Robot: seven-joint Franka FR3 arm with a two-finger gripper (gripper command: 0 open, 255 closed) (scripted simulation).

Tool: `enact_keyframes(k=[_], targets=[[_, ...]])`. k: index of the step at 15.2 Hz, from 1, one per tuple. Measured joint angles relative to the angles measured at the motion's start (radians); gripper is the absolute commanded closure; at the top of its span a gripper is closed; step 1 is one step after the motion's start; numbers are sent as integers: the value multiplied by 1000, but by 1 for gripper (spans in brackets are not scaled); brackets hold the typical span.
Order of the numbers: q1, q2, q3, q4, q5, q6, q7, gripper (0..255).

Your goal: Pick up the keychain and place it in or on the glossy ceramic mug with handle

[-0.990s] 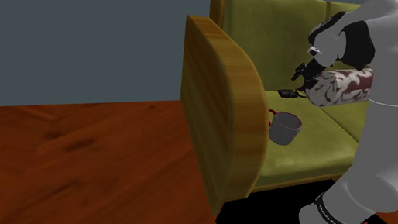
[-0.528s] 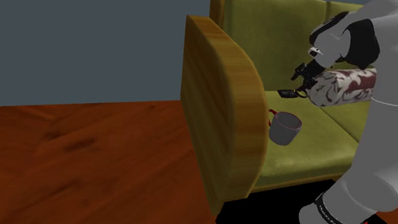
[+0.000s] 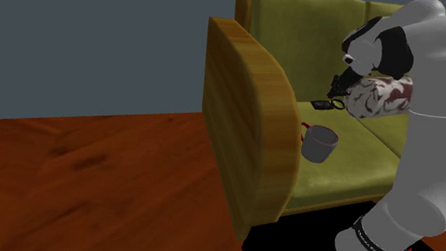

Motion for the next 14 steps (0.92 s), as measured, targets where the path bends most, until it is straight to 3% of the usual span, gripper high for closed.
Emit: enact_keyframes(k=[5, 6, 7, 8, 10, 11, 14], targets=[[11, 10, -10, 3, -17, 4, 17, 255], [12, 9, -10, 4, -18, 3, 18, 0], [12, 8, -11, 3, -21, 2, 17, 0], [50, -7, -29, -23, -57, 27, 13, 0], [178, -55, -96, -113, -205, 116, 7, 0], [205, -61, -110, -131, -238, 141, 3, 0], [206, -60, -110, -144, -241, 168, -21, 0]])
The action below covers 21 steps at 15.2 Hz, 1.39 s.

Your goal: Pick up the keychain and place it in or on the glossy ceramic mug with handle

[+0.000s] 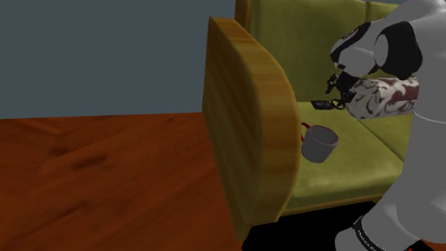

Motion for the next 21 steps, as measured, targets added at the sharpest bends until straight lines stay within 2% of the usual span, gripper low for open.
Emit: enact_keyframes(k=[5, 6, 8, 10, 11, 13, 15, 21], targets=[[-29, -14, 28, -7, 42, 4, -22, 0], [-35, -11, 28, 4, 42, -14, -21, 0], [-28, -19, 31, -16, 38, 20, -31, 0], [-40, -20, 39, -12, 44, 14, -31, 0], [-33, -22, 38, -16, 37, 23, -25, 255], [-22, -28, 32, -6, 19, 40, -18, 255], [-22, 20, 49, -9, 22, 39, -20, 255], [-31, 38, 57, 5, 31, 35, -23, 255]])
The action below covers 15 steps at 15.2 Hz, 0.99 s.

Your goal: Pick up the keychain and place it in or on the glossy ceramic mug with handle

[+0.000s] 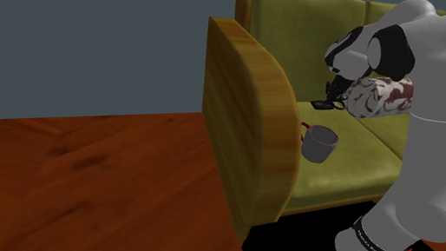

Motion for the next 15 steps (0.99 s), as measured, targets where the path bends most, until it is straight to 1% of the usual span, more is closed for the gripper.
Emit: enact_keyframes(k=[3, 4, 5, 6, 7, 8, 9, 12, 15], targets=[[8, -1, -8, 2, -10, -7, 11, 255], [8, -2, -8, 2, -10, -8, 11, 0], [8, -2, -8, 3, -10, -7, 11, 0], [-18, -1, 1, 18, 3, -38, -4, 0], [-56, -2, 10, 40, 19, -113, -23, 0], [-101, -4, 14, 70, 39, -161, -48, 0], [-134, 2, 23, 97, 61, -190, -63, 0], [-167, 12, 37, 119, 101, -246, -94, 0], [-177, 16, 39, 124, 129, -262, -112, 0]])
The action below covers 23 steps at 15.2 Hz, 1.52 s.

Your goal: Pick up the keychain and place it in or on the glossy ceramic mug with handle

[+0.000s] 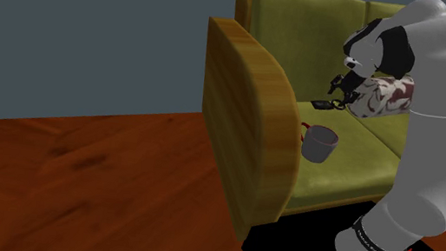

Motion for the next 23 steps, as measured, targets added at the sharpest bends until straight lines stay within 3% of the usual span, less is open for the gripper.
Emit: enact_keyframes(k=[4, 8, 9, 14, 18, 23], targets=[[-18, 0, 11, 8, 13, -14, -13, 0], [-4, -7, 5, -15, 27, 8, -18, 0], [-5, -5, 4, -14, 30, 7, -19, 255], [33, 17, -4, -42, 11, 100, 0, 255], [39, 15, -8, -48, 7, 106, 3, 255], [10, 44, 3, -2, 14, 69, 4, 255]])
